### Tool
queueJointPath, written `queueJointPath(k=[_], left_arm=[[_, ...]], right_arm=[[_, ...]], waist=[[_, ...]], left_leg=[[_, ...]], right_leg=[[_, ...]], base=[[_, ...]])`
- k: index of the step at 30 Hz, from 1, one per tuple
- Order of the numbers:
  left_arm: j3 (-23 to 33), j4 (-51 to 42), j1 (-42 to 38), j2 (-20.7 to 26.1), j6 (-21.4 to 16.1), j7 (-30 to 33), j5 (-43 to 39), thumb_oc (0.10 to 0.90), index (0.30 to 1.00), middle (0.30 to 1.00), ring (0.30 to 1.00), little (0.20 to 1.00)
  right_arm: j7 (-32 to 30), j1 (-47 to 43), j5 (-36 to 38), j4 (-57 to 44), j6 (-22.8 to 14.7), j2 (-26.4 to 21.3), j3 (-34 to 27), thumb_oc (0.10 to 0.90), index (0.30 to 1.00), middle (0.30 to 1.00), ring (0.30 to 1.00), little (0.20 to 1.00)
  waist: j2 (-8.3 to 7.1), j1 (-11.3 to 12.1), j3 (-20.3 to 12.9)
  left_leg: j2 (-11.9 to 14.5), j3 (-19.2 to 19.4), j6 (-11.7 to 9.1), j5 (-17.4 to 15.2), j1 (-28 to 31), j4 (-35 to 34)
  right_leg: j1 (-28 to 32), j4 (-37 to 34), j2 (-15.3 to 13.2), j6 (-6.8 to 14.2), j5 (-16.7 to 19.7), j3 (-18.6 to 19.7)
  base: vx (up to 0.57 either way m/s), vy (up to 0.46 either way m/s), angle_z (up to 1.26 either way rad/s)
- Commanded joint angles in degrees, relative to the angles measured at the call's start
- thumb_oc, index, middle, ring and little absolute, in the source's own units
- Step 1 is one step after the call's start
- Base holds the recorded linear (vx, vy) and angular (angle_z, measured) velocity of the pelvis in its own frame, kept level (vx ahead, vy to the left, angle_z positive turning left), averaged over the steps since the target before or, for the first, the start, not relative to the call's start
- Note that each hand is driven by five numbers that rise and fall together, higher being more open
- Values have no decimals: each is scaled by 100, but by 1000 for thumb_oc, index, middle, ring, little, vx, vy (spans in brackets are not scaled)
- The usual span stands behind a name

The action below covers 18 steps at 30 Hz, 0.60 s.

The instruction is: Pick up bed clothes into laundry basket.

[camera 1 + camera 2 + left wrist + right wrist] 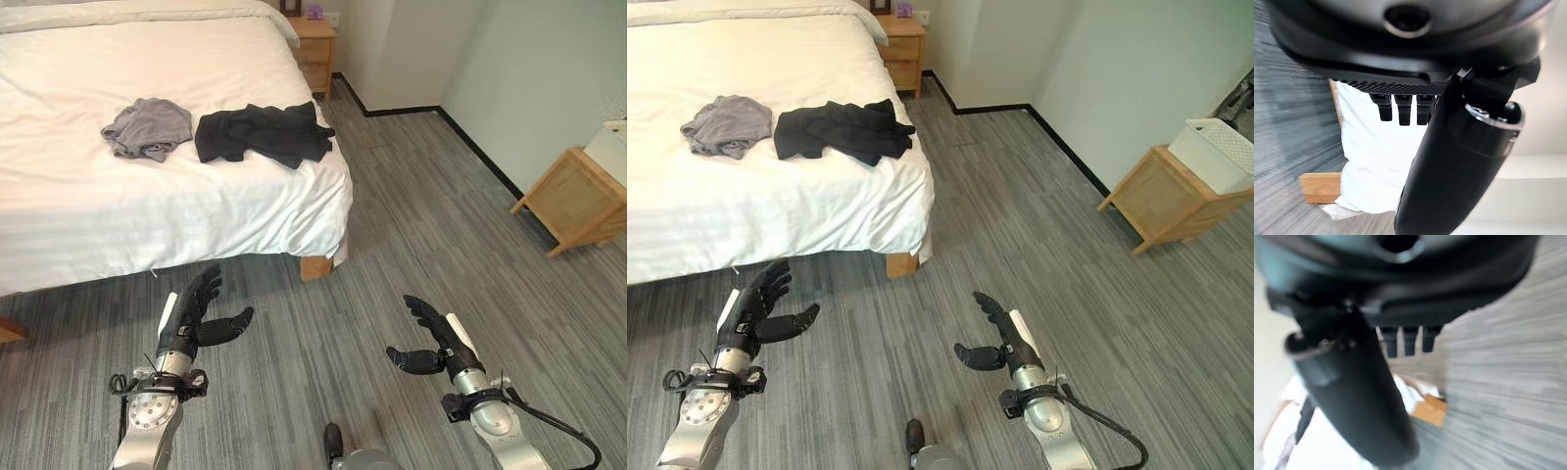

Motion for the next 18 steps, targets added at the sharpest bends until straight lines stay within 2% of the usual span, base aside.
queueJointPath(k=[1,2,4,5,6,7,8,9,12,13,14,18], left_arm=[[114,-1004,-553,295,-579,100,-159,800,900,900,900,900],[156,-1048,-524,290,-592,75,-137,800,900,900,900,900],[228,-1080,-492,282,-637,81,-51,800,900,900,900,900],[229,-1081,-489,279,-637,82,-49,800,900,900,900,900],[274,-1061,-493,261,-673,140,57,800,900,900,900,900],[302,-1048,-494,255,-692,185,130,800,900,900,900,900],[302,-1048,-494,255,-692,185,130,800,900,900,900,900],[335,-1075,-461,239,-703,191,160,800,900,900,900,900],[383,-1104,-413,230,-697,202,163,800,900,900,900,900],[447,-1145,-312,257,-688,204,152,800,900,900,900,900],[456,-1146,-277,303,-681,189,158,800,900,900,900,900],[515,-1147,-226,509,-612,133,149,800,900,900,900,900]], right_arm=[[-258,-900,12,-582,-573,-264,-327,800,900,900,900,900],[-227,-926,1,-614,-585,-277,-311,800,900,900,900,900],[-152,-995,-37,-635,-610,-309,-247,800,900,900,900,900],[-151,-995,-37,-634,-610,-311,-246,800,900,900,900,900],[-134,-1044,-76,-641,-616,-334,-187,800,900,900,900,900],[-133,-1079,-105,-641,-616,-355,-161,800,900,900,900,900],[-133,-1079,-105,-641,-616,-355,-160,800,900,900,900,900],[-104,-1062,-110,-693,-610,-365,-147,800,900,900,900,900],[-85,-1042,-134,-738,-588,-419,-145,800,900,900,900,900],[-14,-1049,-157,-813,-578,-462,-83,800,900,900,900,900],[7,-1057,-174,-858,-577,-503,-69,800,900,900,900,900],[-38,-1297,-381,-1014,-540,-698,-4,800,900,900,900,900]], waist=[[-223,306,258],[-239,396,269],[-171,512,234],[-189,516,238],[-107,601,192],[-72,658,186],[-73,657,189],[-34,730,138],[-19,749,48],[31,739,-53],[24,726,-133],[-99,756,-289]], left_leg=[[-456,1284,644,539,522,-997],[-671,1396,662,546,495,-1541],[-1064,1499,748,525,410,-2883],[-1103,1520,758,555,461,-2959],[-1232,1584,733,842,403,-4008],[-1230,1632,641,1183,387,-4430],[-1234,1633,641,1189,395,-4440],[-1188,1706,577,1443,372,-4812],[-1131,1744,490,1455,377,-4970],[-944,2070,588,1545,413,-5019],[-948,2061,529,1397,494,-5019],[-943,2221,587,1392,637,-5019]], right_leg=[[-69,-301,-350,642,280,441],[4,-301,-399,713,259,570],[146,-301,-418,837,187,662],[158,-301,-445,849,181,671],[372,-301,-424,910,30,705],[526,-301,-401,921,-57,672],[530,-301,-403,922,-58,672],[725,-301,-392,922,-146,658],[930,-301,-421,938,-308,648],[1069,-301,-376,907,-371,628],[1161,-301,-412,930,-485,591],[1372,-301,-446,912,-546,441]], base=[[309,119,-8],[405,180,6],[255,167,-15],[350,186,-34],[395,151,-41],[390,146,-39],[393,99,-32],[414,115,-20],[396,130,-11],[386,164,-7],[391,166,-11],[369,107,5]])
